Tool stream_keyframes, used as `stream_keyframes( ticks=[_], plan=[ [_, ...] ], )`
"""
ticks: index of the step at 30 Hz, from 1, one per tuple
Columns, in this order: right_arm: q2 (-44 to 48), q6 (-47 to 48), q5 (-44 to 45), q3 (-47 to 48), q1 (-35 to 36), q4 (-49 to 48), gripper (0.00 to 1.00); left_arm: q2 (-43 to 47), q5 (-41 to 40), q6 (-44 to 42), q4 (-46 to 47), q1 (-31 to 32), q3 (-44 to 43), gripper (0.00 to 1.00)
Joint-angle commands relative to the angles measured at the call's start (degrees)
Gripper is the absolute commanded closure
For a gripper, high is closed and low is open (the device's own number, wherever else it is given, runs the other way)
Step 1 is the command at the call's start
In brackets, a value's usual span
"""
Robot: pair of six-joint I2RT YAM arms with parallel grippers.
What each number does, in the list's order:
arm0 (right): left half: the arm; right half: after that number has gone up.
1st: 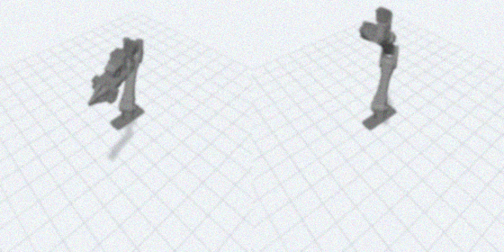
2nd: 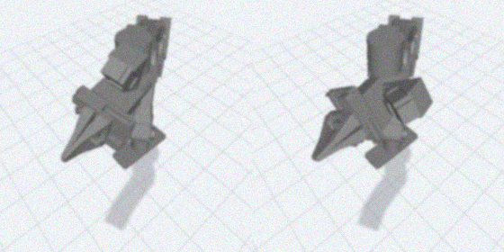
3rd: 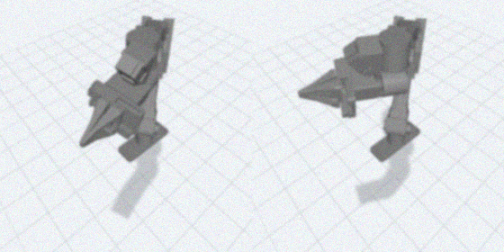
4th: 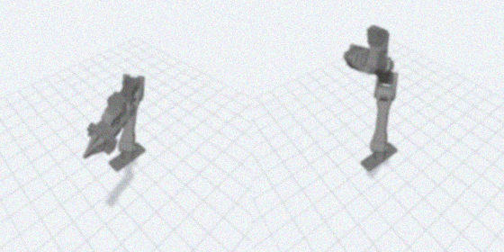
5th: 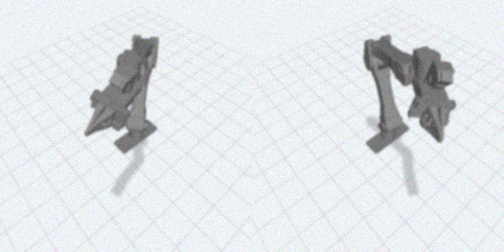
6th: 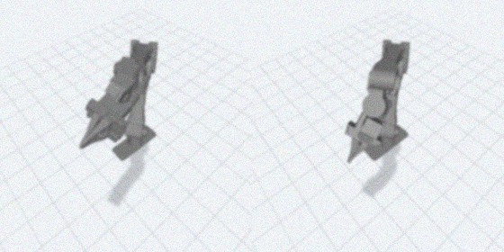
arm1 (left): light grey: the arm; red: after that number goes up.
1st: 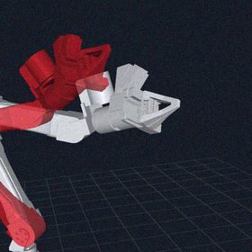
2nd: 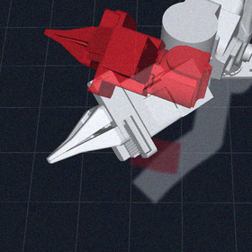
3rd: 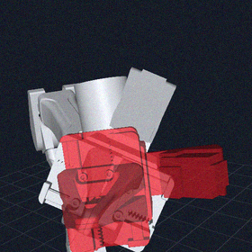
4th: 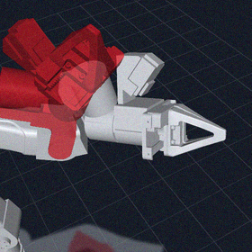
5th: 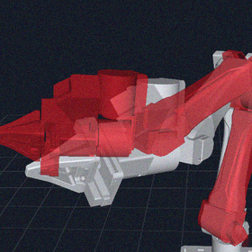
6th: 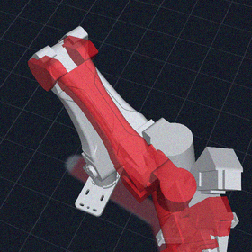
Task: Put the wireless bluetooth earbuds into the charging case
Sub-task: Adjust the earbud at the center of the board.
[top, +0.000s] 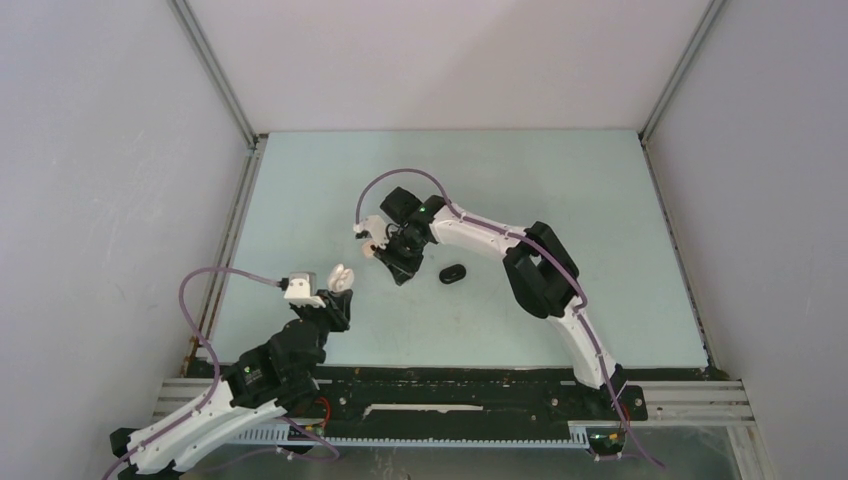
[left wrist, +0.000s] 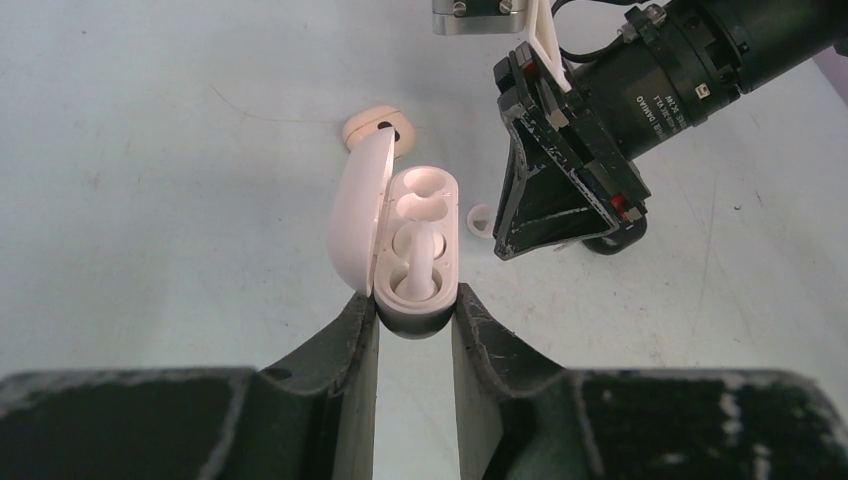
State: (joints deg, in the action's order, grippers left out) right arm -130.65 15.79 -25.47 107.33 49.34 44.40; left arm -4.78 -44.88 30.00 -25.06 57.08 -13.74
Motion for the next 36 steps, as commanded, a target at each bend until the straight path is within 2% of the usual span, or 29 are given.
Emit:
stream_keyframes(
  ticks=[1, 36],
  plan=[
    [-0.98, -0.85, 1.00, 3.24, -0.24, 0.42, 0.80, -0.54, -1.18, 0.47, 0.70, -0.21, -2.20, 1.00],
    [-5.20, 0.77, 9.52, 7.41, 0.36, 0.98, 0.72, -1.99, 1.12, -1.09, 2.99, -0.21, -1.37, 1.00]
  ],
)
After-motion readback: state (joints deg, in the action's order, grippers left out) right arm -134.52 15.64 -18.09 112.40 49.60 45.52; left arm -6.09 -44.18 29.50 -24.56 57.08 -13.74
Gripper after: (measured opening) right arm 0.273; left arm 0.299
